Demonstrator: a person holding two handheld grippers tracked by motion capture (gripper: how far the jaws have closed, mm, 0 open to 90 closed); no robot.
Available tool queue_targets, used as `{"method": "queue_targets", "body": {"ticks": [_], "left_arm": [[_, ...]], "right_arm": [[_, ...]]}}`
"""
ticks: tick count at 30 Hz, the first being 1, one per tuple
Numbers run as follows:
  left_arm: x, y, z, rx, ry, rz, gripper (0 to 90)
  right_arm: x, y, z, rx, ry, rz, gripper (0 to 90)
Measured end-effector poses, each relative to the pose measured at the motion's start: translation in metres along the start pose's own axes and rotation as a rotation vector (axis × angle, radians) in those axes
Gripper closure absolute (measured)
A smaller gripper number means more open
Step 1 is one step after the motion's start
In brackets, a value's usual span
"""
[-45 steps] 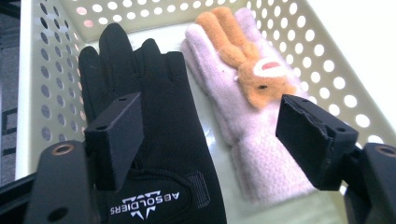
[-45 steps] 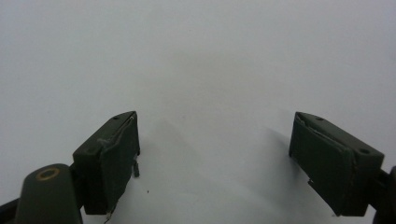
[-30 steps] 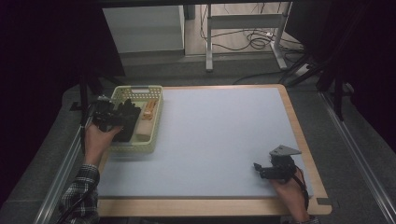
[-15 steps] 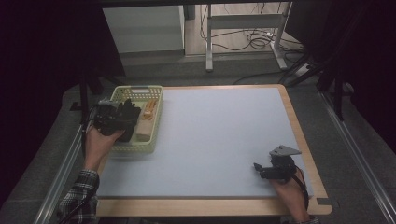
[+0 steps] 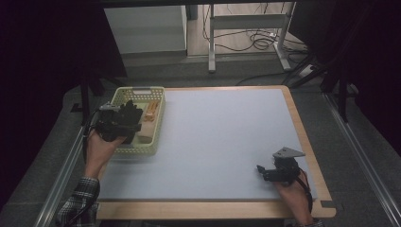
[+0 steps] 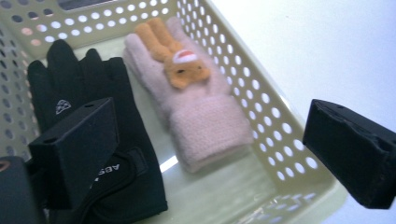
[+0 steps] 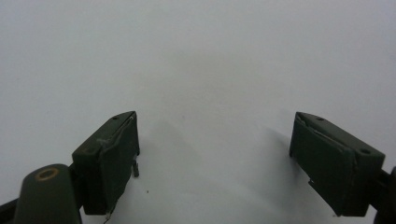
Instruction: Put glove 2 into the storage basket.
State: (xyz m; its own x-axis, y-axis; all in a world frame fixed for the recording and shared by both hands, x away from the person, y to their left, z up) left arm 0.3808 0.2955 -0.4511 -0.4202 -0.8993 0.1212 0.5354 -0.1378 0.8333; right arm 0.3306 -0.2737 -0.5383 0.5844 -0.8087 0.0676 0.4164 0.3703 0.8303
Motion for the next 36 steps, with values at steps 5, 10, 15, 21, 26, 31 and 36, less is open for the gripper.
{"method": "queue_targets", "body": {"ticks": [5,10,15,21,26,31,36], "left_arm": [[0.005,-0.001,0.003,0.016,-0.026,-0.005,3.0],[0.012,-0.002,0.005,0.019,-0.038,-0.031,2.2],[0.021,-0.003,0.006,0.023,-0.049,-0.051,2.0],[0.032,-0.005,0.007,0.028,-0.066,-0.087,1.8],[0.042,-0.007,0.007,0.042,-0.076,-0.112,1.7],[0.051,-0.01,0.003,0.048,-0.095,-0.124,1.3],[0.063,-0.013,-0.001,0.058,-0.11,-0.146,0.8]], "right_arm": [[0.0,0.0,0.0,-0.002,0.0,0.001,15.6],[0.0,0.0,0.0,-0.002,0.0,0.001,15.5],[0.0,0.0,0.0,-0.001,-0.002,0.003,15.5],[0.0,0.0,0.0,-0.002,-0.001,0.002,15.5],[0.0,0.0,0.0,-0.001,-0.002,0.003,15.5],[0.0,0.0,0.0,-0.001,-0.001,0.003,15.5],[0.0,0.0,0.0,0.0,-0.002,0.004,15.5]]}}
Point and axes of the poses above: each handheld gripper's, and its own axes: z roughly backward along the jaws, y roughly out of its top, x roughly to its right, the point moved 1 cm from there along -z, roughly forward along the jaws, and after that the axes turned 9 degrees about x, right-handed, at the moved point
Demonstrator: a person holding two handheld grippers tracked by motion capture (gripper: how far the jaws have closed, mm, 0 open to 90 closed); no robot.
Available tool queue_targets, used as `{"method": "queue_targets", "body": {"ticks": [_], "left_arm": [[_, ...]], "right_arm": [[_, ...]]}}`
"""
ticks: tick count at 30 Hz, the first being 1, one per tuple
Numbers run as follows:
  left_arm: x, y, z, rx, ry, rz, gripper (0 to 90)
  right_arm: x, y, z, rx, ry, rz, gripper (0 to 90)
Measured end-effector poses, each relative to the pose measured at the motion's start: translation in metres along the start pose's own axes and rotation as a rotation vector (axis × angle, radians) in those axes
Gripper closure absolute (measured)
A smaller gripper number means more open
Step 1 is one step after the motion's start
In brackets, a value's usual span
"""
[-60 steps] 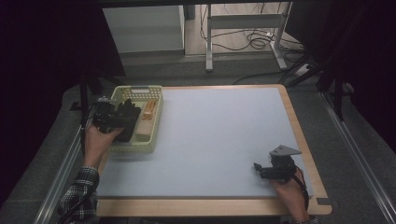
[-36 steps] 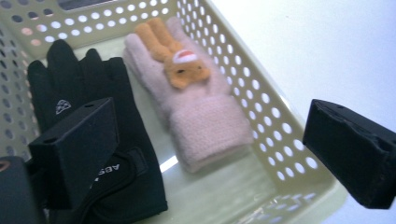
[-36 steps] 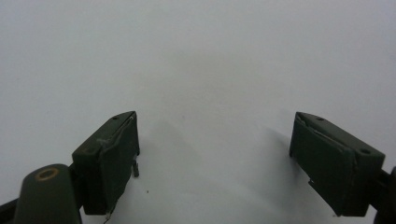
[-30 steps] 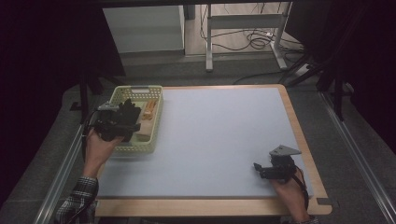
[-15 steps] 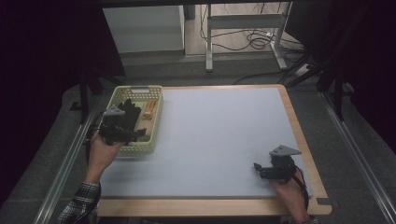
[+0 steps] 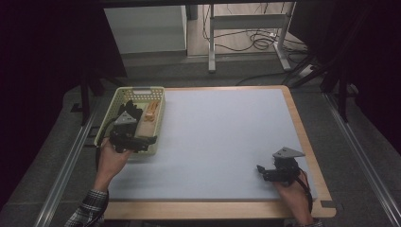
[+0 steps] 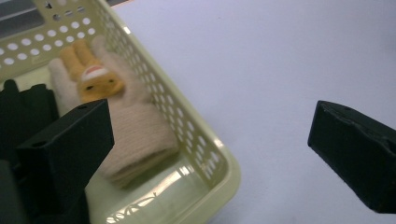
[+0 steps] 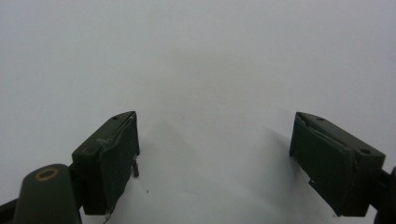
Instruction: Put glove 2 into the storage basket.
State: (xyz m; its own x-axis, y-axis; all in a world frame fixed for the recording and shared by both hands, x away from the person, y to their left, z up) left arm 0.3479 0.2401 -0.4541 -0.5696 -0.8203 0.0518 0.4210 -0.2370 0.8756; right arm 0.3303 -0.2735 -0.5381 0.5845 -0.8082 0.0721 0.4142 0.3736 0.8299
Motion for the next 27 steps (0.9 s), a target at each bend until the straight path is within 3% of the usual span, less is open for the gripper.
{"method": "queue_targets", "body": {"ticks": [10,27], "left_arm": [[0.023,-0.002,-0.011,0.027,-0.046,-0.031,0.3],[0.068,-0.004,-0.041,0.028,-0.136,-0.104,0.2]], "right_arm": [[0.0,0.0,0.0,0.0,0.0,0.001,15.5],[0.0,0.0,0.0,0.0,0.0,0.001,15.5]]}}
Point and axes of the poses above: each handheld gripper's, and its own axes: z roughly backward along the jaws, y roughly out of its top, x roughly to its right, the point moved 1 cm from there along -z, roughly forward along the jaws, and after that the axes turned 9 degrees about x, right-handed, at the moved point
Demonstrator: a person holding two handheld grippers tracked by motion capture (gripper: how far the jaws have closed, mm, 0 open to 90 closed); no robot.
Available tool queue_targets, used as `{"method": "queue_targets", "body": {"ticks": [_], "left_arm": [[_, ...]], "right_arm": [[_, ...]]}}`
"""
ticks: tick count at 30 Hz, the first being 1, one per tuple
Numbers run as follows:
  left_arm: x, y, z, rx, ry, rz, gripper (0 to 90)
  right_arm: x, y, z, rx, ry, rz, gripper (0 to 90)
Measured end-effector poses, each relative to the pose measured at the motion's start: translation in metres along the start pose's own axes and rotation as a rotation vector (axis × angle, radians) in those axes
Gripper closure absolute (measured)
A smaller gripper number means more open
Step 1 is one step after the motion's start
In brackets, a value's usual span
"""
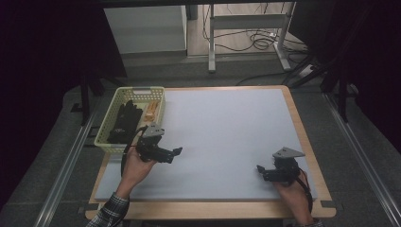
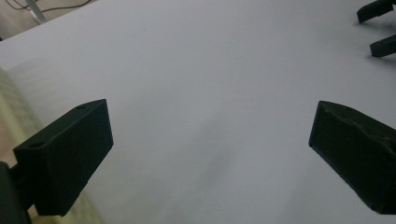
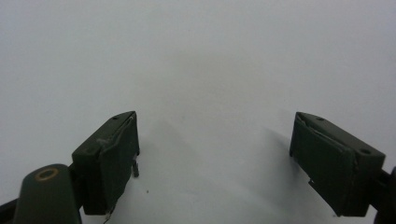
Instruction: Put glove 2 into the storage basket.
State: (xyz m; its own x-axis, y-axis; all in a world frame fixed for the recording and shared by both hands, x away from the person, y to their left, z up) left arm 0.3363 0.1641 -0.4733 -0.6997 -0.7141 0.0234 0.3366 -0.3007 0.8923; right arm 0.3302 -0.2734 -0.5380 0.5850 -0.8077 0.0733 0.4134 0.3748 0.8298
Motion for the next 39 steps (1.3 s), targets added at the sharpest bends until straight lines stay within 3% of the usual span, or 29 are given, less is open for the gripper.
{"method": "queue_targets", "body": {"ticks": [11,16,39], "left_arm": [[0.027,-0.012,-0.024,-0.038,-0.052,-0.048,0.1],[0.035,-0.018,-0.032,-0.044,-0.074,-0.048,0.1],[0.053,-0.048,-0.064,-0.11,-0.126,-0.049,0.1]], "right_arm": [[0.0,0.0,0.0,0.001,0.0,0.001,15.5],[0.0,0.0,0.0,0.001,0.0,0.002,15.5],[0.0,0.0,0.0,0.001,0.0,0.002,15.5]]}}
Point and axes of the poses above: each handheld gripper's, and its own axes: z roughly backward along the jaws, y roughly out of its top, x roughly to its right, the point moved 1 cm from there along -z, roughly forward along the jaws, and after that the axes turned 9 degrees about x, right-handed, at the moved point
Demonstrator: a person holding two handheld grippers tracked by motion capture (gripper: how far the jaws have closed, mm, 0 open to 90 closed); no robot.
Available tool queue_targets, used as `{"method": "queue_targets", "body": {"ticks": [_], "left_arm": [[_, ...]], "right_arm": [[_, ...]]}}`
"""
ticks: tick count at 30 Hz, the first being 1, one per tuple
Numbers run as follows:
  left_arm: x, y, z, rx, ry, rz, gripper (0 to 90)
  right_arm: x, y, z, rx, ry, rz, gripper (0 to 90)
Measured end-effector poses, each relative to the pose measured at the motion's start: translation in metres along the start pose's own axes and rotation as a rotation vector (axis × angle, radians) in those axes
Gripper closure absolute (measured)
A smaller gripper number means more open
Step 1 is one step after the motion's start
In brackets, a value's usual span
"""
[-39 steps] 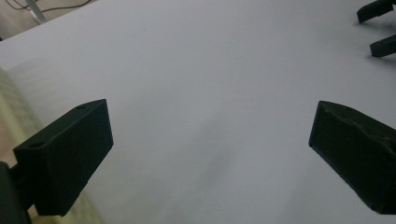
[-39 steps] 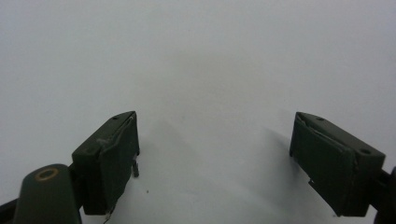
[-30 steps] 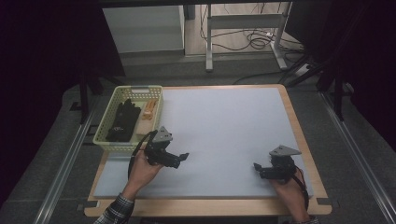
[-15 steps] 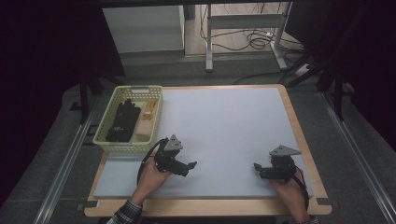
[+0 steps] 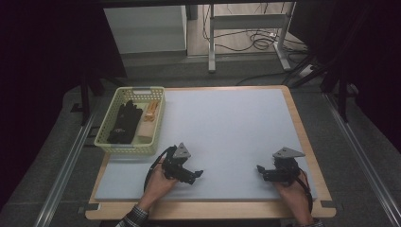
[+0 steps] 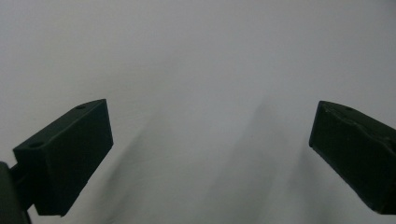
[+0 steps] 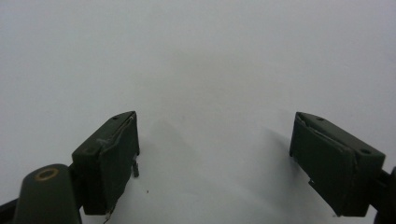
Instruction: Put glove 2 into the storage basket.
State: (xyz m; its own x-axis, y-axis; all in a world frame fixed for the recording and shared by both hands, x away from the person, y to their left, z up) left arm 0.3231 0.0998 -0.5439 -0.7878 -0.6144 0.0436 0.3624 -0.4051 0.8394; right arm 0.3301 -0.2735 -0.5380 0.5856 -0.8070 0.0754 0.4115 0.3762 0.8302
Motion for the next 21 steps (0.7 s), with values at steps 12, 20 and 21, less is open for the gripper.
{"method": "queue_targets", "body": {"ticks": [12,20,21], "left_arm": [[0.005,-0.005,-0.011,-0.058,0.002,-0.031,0.1],[0.003,-0.005,-0.013,-0.071,-0.011,-0.022,0.0],[0.003,-0.005,-0.013,-0.071,-0.011,-0.022,0.0]], "right_arm": [[0.0,0.0,0.0,0.0,0.0,-0.001,15.5],[0.0,0.0,0.0,0.0,0.001,-0.003,15.5],[0.0,0.0,0.0,0.0,0.001,-0.003,15.5]]}}
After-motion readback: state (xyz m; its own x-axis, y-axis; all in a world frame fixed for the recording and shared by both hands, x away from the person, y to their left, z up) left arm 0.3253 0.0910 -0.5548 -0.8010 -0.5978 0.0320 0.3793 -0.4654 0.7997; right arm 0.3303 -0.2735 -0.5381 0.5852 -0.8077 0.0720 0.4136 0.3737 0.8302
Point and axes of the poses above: each handheld gripper's, and its own axes: z roughly backward along the jaws, y roughly out of its top, x roughly to its right, the point moved 1 cm from there along -z, roughly forward along the jaws, and after that the axes turned 9 degrees about x, right-handed, at the moved point
